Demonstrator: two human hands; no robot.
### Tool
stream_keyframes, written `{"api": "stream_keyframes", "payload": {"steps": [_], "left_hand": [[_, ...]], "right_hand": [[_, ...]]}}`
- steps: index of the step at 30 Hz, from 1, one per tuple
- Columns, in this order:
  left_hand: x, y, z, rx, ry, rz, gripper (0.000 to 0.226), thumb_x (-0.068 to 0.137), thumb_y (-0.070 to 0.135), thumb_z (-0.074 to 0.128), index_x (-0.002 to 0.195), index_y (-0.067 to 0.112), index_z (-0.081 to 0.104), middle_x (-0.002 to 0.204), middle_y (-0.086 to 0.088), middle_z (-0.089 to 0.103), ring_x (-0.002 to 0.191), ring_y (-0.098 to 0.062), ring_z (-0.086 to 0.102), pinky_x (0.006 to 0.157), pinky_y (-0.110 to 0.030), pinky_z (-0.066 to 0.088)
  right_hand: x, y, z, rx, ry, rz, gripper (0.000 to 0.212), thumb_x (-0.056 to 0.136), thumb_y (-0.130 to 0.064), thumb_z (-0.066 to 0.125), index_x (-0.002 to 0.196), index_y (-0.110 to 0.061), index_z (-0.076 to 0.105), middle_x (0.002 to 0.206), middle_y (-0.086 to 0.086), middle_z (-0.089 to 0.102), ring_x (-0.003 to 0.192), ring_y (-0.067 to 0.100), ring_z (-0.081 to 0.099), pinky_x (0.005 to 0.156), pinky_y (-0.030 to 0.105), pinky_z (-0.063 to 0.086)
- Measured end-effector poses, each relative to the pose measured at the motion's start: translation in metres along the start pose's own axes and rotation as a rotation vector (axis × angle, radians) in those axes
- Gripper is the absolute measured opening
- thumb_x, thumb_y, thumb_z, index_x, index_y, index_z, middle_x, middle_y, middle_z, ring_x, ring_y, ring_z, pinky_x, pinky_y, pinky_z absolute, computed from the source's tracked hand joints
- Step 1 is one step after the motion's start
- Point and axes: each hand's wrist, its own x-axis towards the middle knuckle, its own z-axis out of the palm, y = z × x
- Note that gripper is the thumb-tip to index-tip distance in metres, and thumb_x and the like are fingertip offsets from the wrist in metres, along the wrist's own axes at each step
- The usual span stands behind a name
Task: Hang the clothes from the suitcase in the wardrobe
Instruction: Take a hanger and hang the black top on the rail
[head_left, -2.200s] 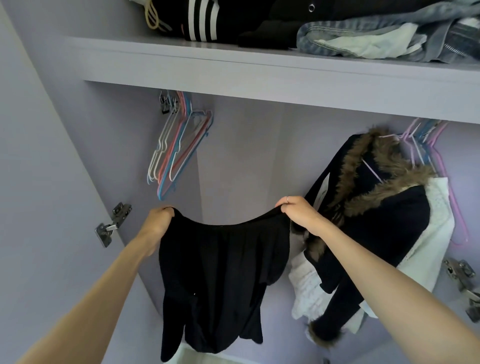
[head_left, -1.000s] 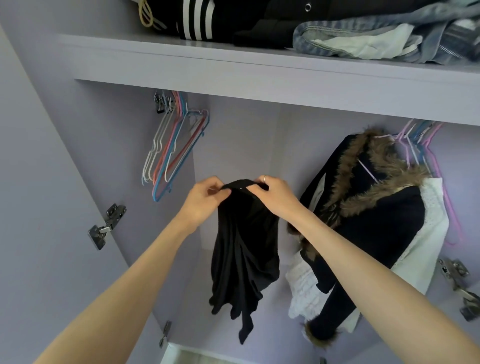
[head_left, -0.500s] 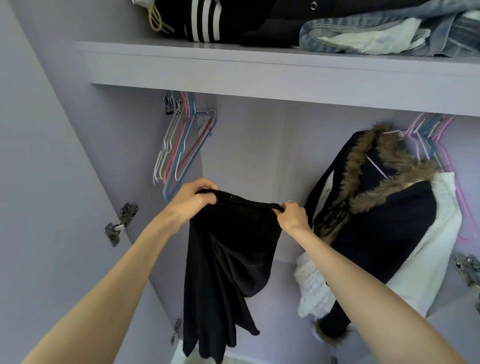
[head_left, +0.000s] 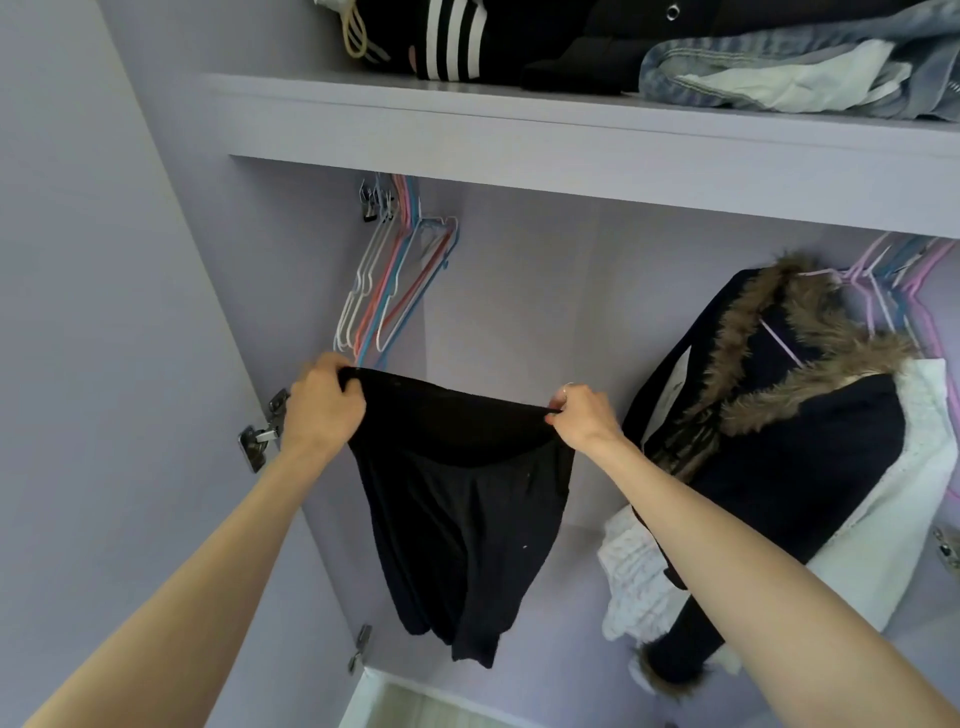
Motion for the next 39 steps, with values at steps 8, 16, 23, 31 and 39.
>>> {"api": "stream_keyframes", "payload": {"steps": [8, 16, 23, 31, 39], "left_hand": [[-0.007, -0.019, -0.008, -0.064, -0.315, -0.058, 0.016, 0.091, 0.009, 0.046, 0.094, 0.018, 0.059, 0.091, -0.005, 0.061, 0.088, -0.022, 0.055, 0.076, -0.028, 0.041], [-0.014, -0.041, -0.026, 0.263, -0.098, -0.064, 0.020, 0.091, 0.029, 0.048, 0.084, 0.011, 0.055, 0.084, -0.010, 0.062, 0.090, -0.033, 0.059, 0.075, -0.035, 0.046], [0.003, -0.028, -0.040, -0.123, -0.048, -0.131, 0.018, 0.093, 0.014, 0.041, 0.090, 0.006, 0.057, 0.072, -0.007, 0.052, 0.070, -0.025, 0.050, 0.059, -0.030, 0.035], [0.024, -0.029, -0.040, -0.321, -0.122, -0.149, 0.019, 0.091, 0.014, 0.045, 0.088, 0.002, 0.059, 0.071, -0.005, 0.052, 0.067, -0.018, 0.047, 0.061, -0.029, 0.038], [0.035, -0.044, -0.041, -0.403, -0.200, -0.193, 0.018, 0.092, 0.016, 0.044, 0.084, 0.005, 0.056, 0.072, -0.006, 0.051, 0.070, -0.019, 0.049, 0.066, -0.033, 0.040]], "right_hand": [[0.003, 0.002, 0.004, 0.926, -0.186, 0.542, 0.004, 0.094, -0.007, 0.052, 0.096, -0.004, 0.055, 0.123, 0.019, 0.057, 0.092, 0.029, 0.061, 0.079, 0.035, 0.052], [0.023, -0.038, 0.017, 0.609, -0.249, 0.271, 0.040, 0.086, -0.009, 0.064, 0.123, 0.001, 0.052, 0.120, 0.010, 0.057, 0.110, 0.024, 0.054, 0.086, 0.028, 0.042], [0.032, -0.086, 0.042, 0.492, -0.420, 0.114, 0.033, 0.087, 0.004, 0.051, 0.118, 0.000, 0.061, 0.113, 0.011, 0.063, 0.091, 0.021, 0.061, 0.076, 0.026, 0.050], [0.061, -0.163, 0.064, 0.923, -0.377, 0.090, 0.030, 0.096, -0.013, 0.051, 0.122, 0.001, 0.051, 0.104, 0.012, 0.052, 0.098, 0.023, 0.050, 0.093, 0.036, 0.044], [0.085, -0.190, 0.070, 1.042, -0.367, 0.140, 0.011, 0.091, -0.022, 0.060, 0.088, -0.013, 0.056, 0.086, 0.004, 0.060, 0.080, 0.016, 0.057, 0.070, 0.028, 0.047]]}}
